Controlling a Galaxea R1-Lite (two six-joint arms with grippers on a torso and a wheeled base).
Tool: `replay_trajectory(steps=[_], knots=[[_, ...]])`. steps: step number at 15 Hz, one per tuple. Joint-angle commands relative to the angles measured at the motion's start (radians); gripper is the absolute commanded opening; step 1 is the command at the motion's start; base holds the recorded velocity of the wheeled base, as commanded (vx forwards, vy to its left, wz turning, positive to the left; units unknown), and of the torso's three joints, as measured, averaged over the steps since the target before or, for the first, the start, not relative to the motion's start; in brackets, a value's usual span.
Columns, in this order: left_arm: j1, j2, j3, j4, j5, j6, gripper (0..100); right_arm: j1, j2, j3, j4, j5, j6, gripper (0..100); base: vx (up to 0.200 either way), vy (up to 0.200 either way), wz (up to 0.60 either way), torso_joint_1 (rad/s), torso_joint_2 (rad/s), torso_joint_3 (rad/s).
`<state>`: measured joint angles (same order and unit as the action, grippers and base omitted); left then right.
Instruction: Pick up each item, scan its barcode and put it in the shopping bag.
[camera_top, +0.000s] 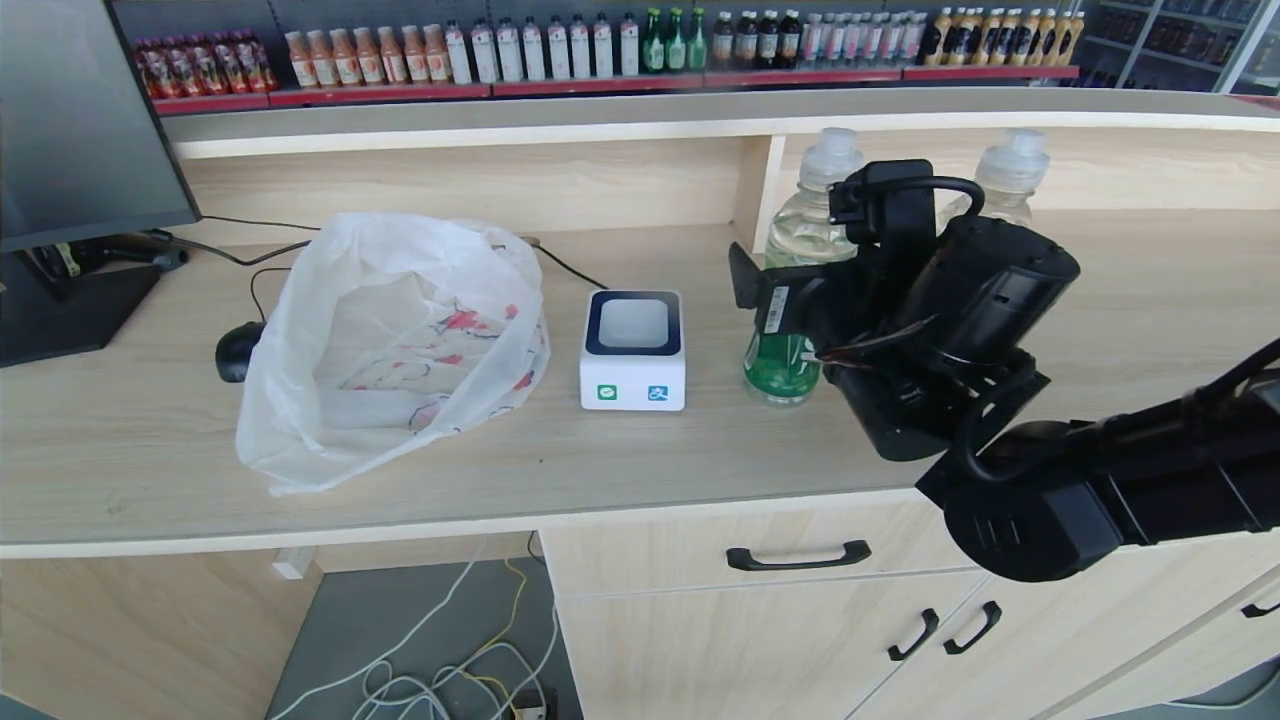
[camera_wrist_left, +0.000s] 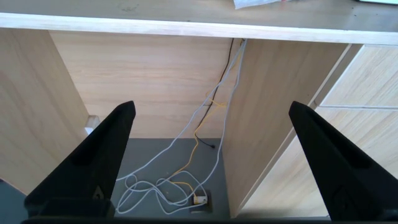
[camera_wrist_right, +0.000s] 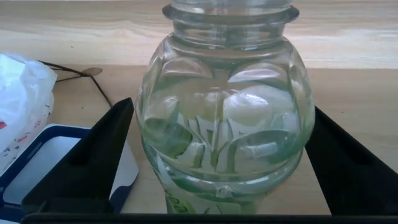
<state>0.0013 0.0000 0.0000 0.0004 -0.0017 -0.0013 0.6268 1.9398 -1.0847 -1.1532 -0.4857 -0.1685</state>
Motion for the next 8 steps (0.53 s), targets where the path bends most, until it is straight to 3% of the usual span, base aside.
replay_trajectory(steps=[1,8], knots=[[0.000,0.000,0.000,0.000,0.000,0.000,100,0.001,0.005,-0.008,0.000,-0.001,0.000,100,0.000,0.000,0.00,0.000,0.00,0.000],[0.000,0.000,0.000,0.001,0.000,0.000,100,0.001,0.028,-0.012,-0.013,0.010,0.009,100,0.000,0.000,0.00,0.000,0.00,0.000]])
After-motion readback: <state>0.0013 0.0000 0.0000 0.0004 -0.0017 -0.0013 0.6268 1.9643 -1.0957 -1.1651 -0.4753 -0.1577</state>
